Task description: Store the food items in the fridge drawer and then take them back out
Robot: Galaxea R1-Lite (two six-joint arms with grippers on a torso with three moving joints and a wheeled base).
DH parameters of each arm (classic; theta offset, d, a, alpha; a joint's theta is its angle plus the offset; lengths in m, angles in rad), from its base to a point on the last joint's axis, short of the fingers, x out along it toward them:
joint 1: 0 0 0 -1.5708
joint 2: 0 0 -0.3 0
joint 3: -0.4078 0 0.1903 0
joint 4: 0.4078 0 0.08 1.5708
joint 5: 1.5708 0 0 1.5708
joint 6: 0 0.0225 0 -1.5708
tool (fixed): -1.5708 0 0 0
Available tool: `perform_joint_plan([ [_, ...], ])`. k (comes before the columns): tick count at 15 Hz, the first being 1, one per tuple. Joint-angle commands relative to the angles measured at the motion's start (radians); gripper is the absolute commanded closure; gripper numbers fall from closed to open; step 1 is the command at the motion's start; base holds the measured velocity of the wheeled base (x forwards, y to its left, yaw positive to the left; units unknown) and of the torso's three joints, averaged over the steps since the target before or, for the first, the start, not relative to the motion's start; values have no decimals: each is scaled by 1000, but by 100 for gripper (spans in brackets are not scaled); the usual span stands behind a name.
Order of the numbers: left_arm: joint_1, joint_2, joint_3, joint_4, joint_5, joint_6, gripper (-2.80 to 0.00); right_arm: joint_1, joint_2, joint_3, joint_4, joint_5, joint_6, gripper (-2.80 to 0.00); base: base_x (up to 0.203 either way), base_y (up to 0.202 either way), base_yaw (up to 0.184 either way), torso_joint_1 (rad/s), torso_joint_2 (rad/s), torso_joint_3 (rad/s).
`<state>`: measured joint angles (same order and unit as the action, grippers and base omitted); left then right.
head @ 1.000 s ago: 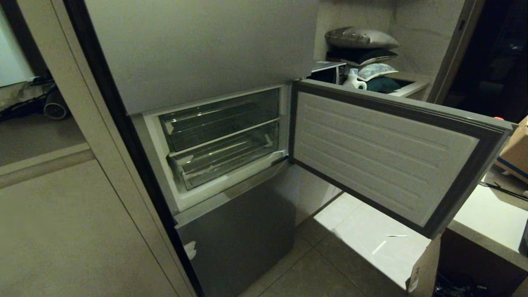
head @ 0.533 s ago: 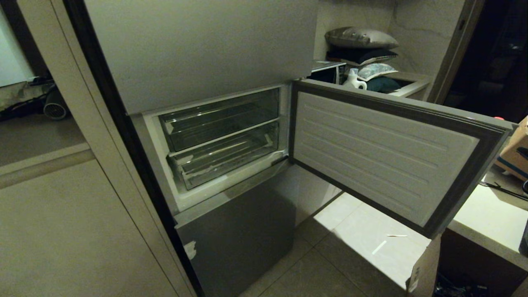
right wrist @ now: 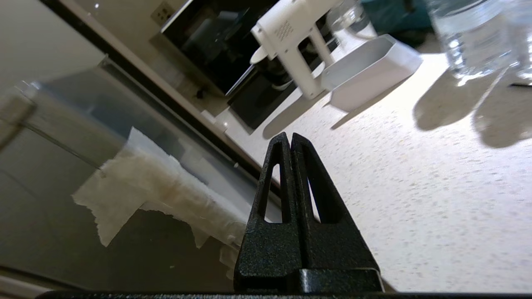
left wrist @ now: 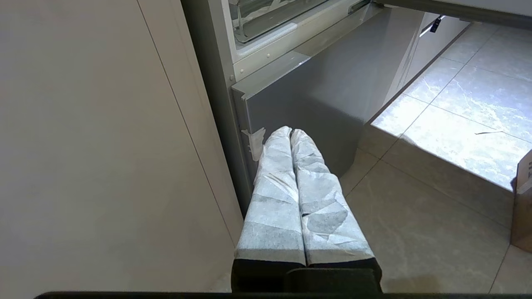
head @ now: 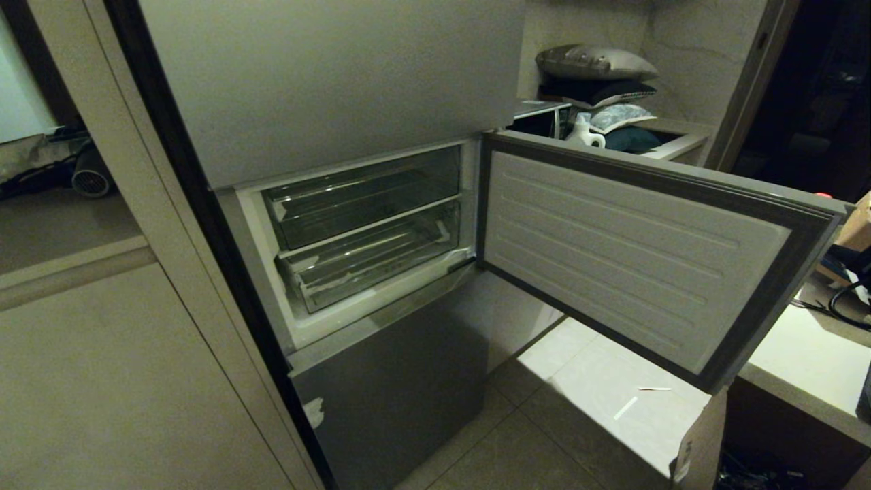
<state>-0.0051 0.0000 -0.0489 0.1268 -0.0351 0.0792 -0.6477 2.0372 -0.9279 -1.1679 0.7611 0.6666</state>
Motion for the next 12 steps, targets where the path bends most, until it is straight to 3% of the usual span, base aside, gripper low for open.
perform_joint_plan([
  [1, -1, 2, 0, 1, 0, 1, 0, 12, 3, 9, -7, 10, 3, 0, 0, 0, 0, 0, 0, 0],
  [8, -1, 2, 0, 1, 0, 1, 0, 13, -34, 120, -75, 87, -6, 0, 0, 0, 0, 0, 0, 0],
  [12, 0, 2, 0, 1, 0, 1, 0, 13, -94, 262, -132, 130, -7, 0, 0, 0, 0, 0, 0, 0],
])
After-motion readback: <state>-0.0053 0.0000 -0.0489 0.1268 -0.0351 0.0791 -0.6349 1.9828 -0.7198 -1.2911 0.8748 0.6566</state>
